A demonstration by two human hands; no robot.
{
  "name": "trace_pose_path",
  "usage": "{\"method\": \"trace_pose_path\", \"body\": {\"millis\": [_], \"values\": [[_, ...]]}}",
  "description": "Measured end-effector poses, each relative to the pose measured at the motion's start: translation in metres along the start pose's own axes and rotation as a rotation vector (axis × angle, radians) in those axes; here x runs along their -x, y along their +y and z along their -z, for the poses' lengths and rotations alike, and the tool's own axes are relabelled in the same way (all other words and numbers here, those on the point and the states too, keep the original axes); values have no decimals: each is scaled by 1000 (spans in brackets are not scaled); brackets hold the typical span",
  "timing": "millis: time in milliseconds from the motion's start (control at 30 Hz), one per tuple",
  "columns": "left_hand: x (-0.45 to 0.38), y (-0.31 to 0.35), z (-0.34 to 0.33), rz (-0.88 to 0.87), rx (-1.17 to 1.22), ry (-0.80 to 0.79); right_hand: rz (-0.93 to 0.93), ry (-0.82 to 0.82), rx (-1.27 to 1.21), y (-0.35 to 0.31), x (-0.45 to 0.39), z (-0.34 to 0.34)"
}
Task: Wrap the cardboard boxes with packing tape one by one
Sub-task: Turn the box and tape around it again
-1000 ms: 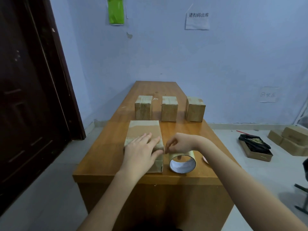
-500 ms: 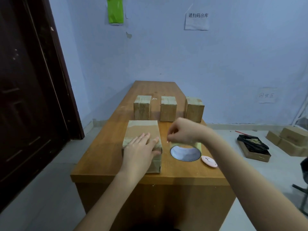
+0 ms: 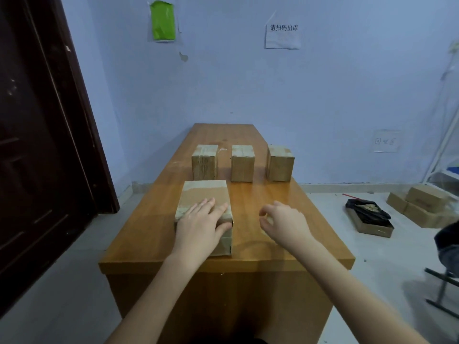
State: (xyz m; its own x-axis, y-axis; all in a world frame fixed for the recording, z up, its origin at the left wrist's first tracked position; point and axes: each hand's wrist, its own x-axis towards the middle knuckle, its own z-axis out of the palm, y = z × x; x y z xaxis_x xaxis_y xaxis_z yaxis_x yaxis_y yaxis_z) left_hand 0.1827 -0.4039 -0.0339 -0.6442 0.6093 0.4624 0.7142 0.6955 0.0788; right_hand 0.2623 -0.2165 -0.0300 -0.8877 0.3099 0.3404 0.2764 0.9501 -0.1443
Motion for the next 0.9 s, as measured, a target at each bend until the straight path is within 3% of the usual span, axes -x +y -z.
{"method": "trace_pose_path", "body": {"millis": [333,500,567,633,700,733,833,900], "values": [[0,1,0,0,-24,13,42,-14,110,2,18,-38],[3,1,-4,-12,-38,20,-32,-55,165,-1,12,-46],[1,1,-3,49,115,4,-80,-11,213,-5,13,-44],[-5,-1,8,211,553,-55,-79,99,191,-15,13,-36],[-9,-7,19,350,1025,2,-19,180,-49,-31,9,-26],[-9,-12,23,391,1138,106,11,188,-197,-40,6,-20],[-2,-36,26,495,1000,352,111,180,-376,-62,-2,-8],[7,-49,22,595,935,267,169,166,-325,-69,-4,-5]]}}
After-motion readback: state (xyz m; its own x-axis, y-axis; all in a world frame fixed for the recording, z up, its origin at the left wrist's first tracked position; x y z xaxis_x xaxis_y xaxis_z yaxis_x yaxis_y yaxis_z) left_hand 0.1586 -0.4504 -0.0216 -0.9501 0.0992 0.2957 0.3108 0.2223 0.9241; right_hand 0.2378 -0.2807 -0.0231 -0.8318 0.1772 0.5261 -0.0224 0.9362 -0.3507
